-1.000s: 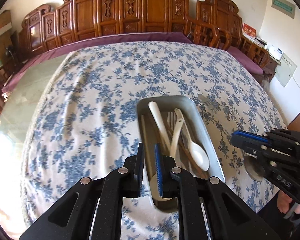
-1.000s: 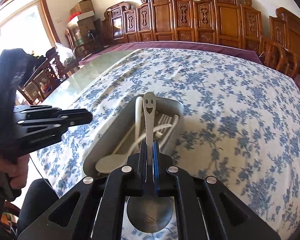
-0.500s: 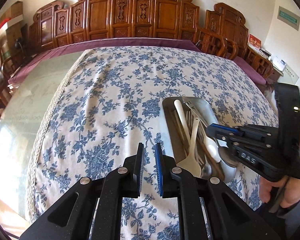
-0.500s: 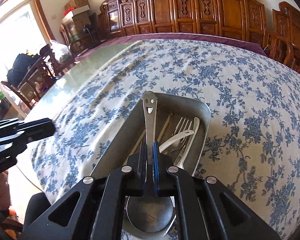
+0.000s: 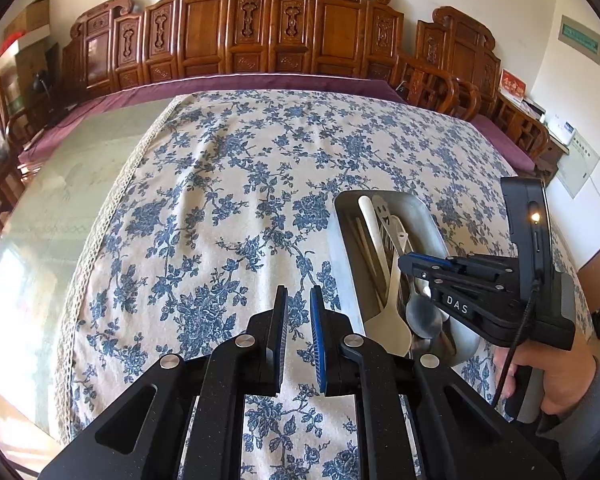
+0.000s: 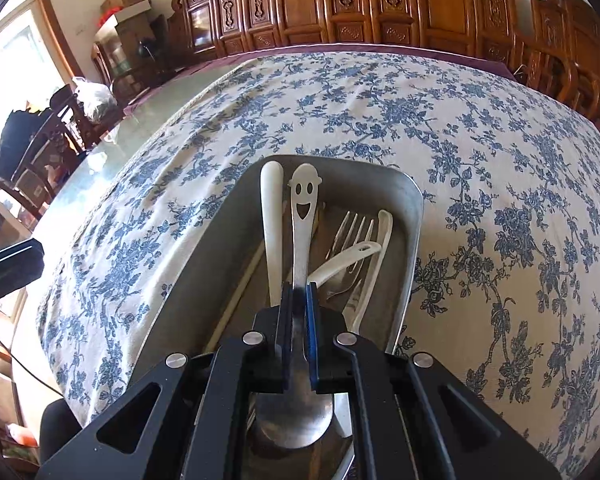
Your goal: Organize utensils
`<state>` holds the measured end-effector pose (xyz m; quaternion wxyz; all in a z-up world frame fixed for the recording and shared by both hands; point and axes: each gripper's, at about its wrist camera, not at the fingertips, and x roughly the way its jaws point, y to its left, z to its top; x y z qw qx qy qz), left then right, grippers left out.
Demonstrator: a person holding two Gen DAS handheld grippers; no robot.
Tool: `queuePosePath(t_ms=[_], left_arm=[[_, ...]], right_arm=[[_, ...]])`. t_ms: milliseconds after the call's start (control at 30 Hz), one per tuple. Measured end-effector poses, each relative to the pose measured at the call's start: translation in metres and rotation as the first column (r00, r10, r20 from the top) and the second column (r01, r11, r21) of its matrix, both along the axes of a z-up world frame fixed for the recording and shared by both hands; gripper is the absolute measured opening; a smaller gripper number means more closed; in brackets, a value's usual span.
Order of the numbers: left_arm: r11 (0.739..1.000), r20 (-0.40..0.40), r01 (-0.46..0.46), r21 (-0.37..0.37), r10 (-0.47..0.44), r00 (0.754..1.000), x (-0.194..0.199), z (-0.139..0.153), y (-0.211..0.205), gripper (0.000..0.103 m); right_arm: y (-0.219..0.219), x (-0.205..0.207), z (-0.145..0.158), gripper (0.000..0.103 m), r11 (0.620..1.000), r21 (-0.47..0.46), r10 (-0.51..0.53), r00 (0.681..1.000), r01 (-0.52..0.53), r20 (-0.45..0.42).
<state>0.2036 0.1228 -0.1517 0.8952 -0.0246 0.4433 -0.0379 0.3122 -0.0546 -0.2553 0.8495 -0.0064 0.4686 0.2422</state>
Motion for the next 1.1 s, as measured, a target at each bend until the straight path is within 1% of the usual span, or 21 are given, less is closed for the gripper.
queuePosePath(t_ms=[167,233,367,500,600,667,733,767,833,867,933,967,1033,1067,1100], left_arm=[[1.000,0.002,0.008,0.003,-0.008,1.000,0.000,0.001,-0.004,0.011],[1.000,0.008,0.007,0.006,-0.008,1.000,-0.001,0.002,-0.005,0.016],[1.000,0.020,0.006,0.008,-0.007,1.000,-0.004,0.006,-0.009,0.016],[1.000,0.037,0.001,0.009,-0.002,0.999,-0.012,0.014,-0.015,0.021],[1.000,0.054,0.001,0.008,-0.002,0.999,-0.022,0.021,-0.024,0.025],[1.000,0.065,0.004,0.010,-0.005,0.998,-0.027,0.026,-0.030,0.032],[1.000,0.085,0.012,0.024,-0.014,0.996,-0.036,0.034,-0.039,0.040],[0.999,0.091,0.015,0.030,-0.017,0.996,-0.039,0.037,-0.042,0.043],[0.999,0.113,0.016,0.042,-0.021,0.993,-0.049,0.046,-0.052,0.060],[0.999,0.122,0.017,0.043,-0.022,0.992,-0.052,0.050,-0.055,0.063],[0.999,0.144,0.021,0.046,-0.027,0.989,-0.060,0.058,-0.062,0.076],[0.999,0.151,0.022,0.048,-0.029,0.988,-0.064,0.061,-0.065,0.080],[0.998,0.166,0.020,0.052,-0.028,0.986,-0.072,0.068,-0.072,0.089],[0.998,0.169,0.018,0.054,-0.027,0.985,-0.074,0.069,-0.074,0.090],[0.998,0.173,0.014,0.057,-0.024,0.985,-0.078,0.072,-0.078,0.092]], right_arm=[[-0.005,-0.002,-0.002,0.008,1.000,0.025,0.003,1.000,-0.003,-0.007],[-0.009,-0.007,0.002,0.009,1.000,0.027,0.001,1.000,-0.001,0.011],[-0.017,-0.016,0.013,0.009,0.999,0.035,0.002,0.999,-0.004,0.033],[-0.031,-0.034,0.034,0.010,0.999,0.043,0.000,0.997,-0.003,0.079],[-0.046,-0.052,0.054,0.017,0.999,0.050,-0.011,0.992,0.005,0.128],[-0.058,-0.067,0.070,0.020,0.998,0.057,-0.023,0.986,0.013,0.166],[-0.069,-0.081,0.082,0.030,0.998,0.061,-0.039,0.980,0.028,0.195],[-0.073,-0.087,0.087,0.033,0.997,0.063,-0.047,0.977,0.035,0.206],[-0.084,-0.101,0.099,0.046,0.996,0.068,-0.067,0.970,0.053,0.232],[-0.090,-0.108,0.105,0.051,0.996,0.067,-0.080,0.965,0.065,0.248],[-0.100,-0.121,0.115,0.071,0.994,0.062,-0.104,0.955,0.090,0.278],[-0.105,-0.127,0.120,0.074,0.993,0.062,-0.116,0.950,0.102,0.291],[-0.116,-0.141,0.129,0.084,0.990,0.064,-0.137,0.940,0.123,0.313],[-0.120,-0.146,0.133,0.087,0.989,0.066,-0.147,0.935,0.133,0.322],[-0.124,-0.150,0.136,0.092,0.988,0.068,-0.155,0.932,0.141,0.328]])
